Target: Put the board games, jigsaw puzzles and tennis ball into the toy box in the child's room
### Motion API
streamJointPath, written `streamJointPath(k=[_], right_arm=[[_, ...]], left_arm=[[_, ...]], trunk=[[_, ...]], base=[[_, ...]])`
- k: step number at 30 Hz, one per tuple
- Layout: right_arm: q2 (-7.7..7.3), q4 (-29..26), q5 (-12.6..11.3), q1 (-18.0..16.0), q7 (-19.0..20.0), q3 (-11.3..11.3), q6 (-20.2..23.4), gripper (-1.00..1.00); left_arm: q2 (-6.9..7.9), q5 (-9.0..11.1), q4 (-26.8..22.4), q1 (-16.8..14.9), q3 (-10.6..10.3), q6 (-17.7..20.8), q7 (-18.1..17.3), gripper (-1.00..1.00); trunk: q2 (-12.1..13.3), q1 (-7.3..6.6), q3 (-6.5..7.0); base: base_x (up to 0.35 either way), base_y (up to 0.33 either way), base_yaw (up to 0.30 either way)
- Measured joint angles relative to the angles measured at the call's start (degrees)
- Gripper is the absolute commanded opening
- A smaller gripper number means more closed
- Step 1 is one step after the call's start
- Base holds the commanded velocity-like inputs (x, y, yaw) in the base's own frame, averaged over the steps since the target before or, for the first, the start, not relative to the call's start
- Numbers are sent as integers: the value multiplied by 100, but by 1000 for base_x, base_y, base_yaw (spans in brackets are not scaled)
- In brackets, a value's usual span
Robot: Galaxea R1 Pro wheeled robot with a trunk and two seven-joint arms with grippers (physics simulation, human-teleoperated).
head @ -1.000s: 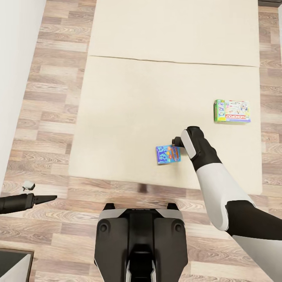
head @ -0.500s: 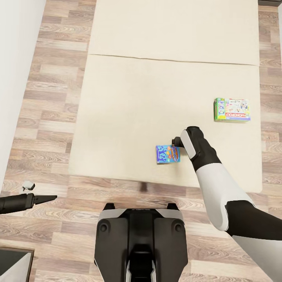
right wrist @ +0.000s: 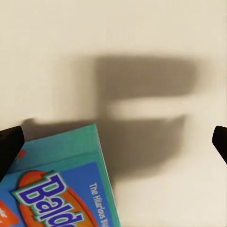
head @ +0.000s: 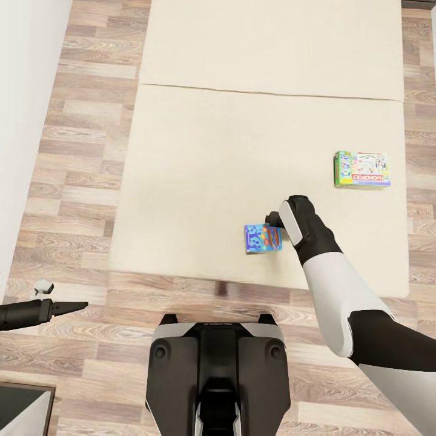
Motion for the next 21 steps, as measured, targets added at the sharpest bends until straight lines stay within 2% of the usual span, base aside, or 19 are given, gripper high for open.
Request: streamJointPath(k=[21], right_arm=[[-2, 0, -4, 1, 0, 0, 0, 100]], left_arm=[[0, 0, 0, 0, 0, -3, 0, 100]], trunk=[[0, 1, 0]], base=[[-75, 10, 0]])
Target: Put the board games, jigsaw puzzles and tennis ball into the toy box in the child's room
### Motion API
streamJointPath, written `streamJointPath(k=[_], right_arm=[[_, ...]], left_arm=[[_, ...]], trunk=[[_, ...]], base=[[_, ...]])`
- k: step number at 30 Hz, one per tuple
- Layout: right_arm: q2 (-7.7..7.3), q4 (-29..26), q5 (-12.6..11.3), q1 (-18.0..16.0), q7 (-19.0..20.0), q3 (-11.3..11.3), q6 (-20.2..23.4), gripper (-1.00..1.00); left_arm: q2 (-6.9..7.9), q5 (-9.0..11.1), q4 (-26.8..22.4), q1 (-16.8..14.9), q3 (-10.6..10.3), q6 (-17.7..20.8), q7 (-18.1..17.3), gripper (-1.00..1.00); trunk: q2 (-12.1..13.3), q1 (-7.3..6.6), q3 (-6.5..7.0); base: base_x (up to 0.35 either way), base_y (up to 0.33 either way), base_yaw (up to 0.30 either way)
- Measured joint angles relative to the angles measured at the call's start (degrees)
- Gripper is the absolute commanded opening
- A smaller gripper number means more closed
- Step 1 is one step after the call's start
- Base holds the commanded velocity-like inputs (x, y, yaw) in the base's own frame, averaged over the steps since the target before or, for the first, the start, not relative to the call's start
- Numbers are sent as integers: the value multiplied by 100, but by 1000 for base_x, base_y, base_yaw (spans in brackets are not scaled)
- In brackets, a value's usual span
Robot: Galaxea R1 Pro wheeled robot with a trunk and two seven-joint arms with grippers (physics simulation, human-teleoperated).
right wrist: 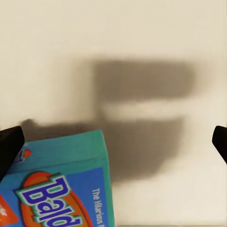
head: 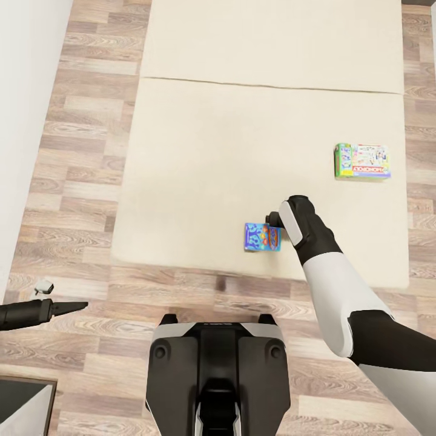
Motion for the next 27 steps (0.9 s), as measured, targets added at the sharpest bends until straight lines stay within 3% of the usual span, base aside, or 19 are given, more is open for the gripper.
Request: streamJointPath(k=[27], right_arm=[[32, 78, 3, 0, 0, -5, -6, 100]], left_arm=[[1, 0, 0, 0, 0, 3, 0, 100]], trunk=[[0, -1, 0]], base=[[-111, 16, 0]])
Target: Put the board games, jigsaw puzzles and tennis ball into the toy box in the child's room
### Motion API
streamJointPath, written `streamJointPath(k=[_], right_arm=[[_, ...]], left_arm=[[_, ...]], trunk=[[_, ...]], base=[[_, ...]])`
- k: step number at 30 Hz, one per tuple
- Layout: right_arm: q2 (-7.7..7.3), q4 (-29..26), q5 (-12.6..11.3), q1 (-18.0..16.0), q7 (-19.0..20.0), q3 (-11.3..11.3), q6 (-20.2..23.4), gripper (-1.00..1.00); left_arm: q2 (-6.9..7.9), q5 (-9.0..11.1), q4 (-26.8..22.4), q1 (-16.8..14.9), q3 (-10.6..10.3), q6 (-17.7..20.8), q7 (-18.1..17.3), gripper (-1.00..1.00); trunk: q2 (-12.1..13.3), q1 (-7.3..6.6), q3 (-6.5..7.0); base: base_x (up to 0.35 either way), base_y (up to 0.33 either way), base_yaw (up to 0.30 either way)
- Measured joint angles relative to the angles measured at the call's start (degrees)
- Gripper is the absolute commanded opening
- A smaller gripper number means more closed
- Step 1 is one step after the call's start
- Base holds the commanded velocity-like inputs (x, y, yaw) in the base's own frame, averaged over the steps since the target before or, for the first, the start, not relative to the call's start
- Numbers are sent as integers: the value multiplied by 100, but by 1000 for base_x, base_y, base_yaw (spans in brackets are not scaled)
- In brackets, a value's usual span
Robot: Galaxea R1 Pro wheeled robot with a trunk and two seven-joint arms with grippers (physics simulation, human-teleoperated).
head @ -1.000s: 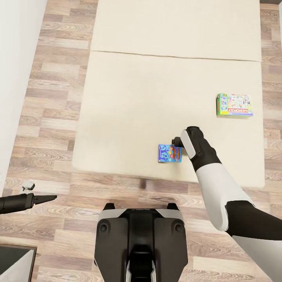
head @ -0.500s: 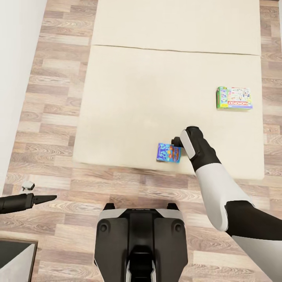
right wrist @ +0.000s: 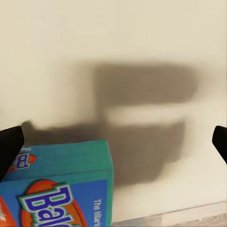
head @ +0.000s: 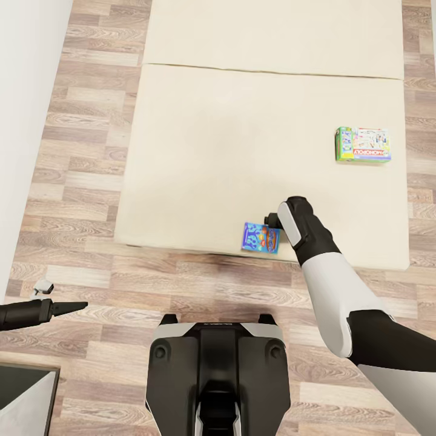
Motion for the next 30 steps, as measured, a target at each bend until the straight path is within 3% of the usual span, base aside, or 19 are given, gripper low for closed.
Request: streamJointPath(k=[30], right_arm=[[17, 76, -5, 0, 0, 5, -112, 100]], left_arm=[[0, -1, 0, 0, 0, 0, 0, 100]], trunk=[[0, 0, 0]], base=[[-28, 0, 0]])
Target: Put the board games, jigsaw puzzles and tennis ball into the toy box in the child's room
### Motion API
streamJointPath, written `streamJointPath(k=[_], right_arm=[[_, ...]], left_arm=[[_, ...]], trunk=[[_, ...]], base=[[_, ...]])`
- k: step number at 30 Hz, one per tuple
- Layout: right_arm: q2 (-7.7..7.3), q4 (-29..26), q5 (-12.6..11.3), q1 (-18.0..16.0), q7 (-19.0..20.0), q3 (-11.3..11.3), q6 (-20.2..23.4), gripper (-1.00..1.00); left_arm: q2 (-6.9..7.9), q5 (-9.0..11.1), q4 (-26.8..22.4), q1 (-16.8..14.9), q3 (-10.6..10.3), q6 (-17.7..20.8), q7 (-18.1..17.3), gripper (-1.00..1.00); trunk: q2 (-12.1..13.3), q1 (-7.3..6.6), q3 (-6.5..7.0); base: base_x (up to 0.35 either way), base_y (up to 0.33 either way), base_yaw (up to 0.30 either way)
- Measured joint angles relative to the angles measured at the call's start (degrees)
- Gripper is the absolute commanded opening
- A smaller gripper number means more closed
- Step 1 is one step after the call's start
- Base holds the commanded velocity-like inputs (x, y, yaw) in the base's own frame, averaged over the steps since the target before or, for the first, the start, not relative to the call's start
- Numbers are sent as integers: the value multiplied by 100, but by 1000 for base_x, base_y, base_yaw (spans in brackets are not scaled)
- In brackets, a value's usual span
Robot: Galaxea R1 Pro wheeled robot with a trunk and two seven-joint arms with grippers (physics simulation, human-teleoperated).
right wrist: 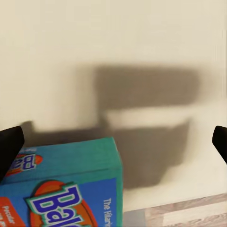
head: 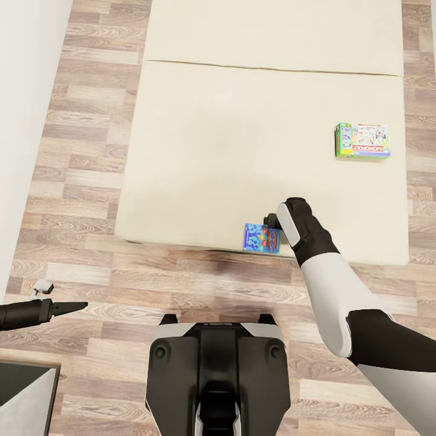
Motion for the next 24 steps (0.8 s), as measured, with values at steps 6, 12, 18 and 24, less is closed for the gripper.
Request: streamJointPath(k=[6, 12, 18, 24], right_arm=[[-1, 4, 1, 0, 0, 0, -4, 100], [42, 84, 9, 9, -9, 8, -74, 100], [37, 84, 10, 15, -9, 12, -74, 100], [16, 84, 10, 17, -9, 15, -75, 100]], left_arm=[[0, 0, 0, 0, 0, 0, 0, 100], [-34, 0, 0, 0, 23, 0, 0, 100], [-27, 0, 0, 0, 20, 0, 0, 100], [-19, -1, 0, 0, 18, 0, 0, 100]], trunk=[[0, 0, 0], [0, 0, 0], [0, 0, 0], [0, 1, 0]], base=[[0, 0, 0], [0, 0, 0], [-3, 0, 0], [-57, 0, 0]])
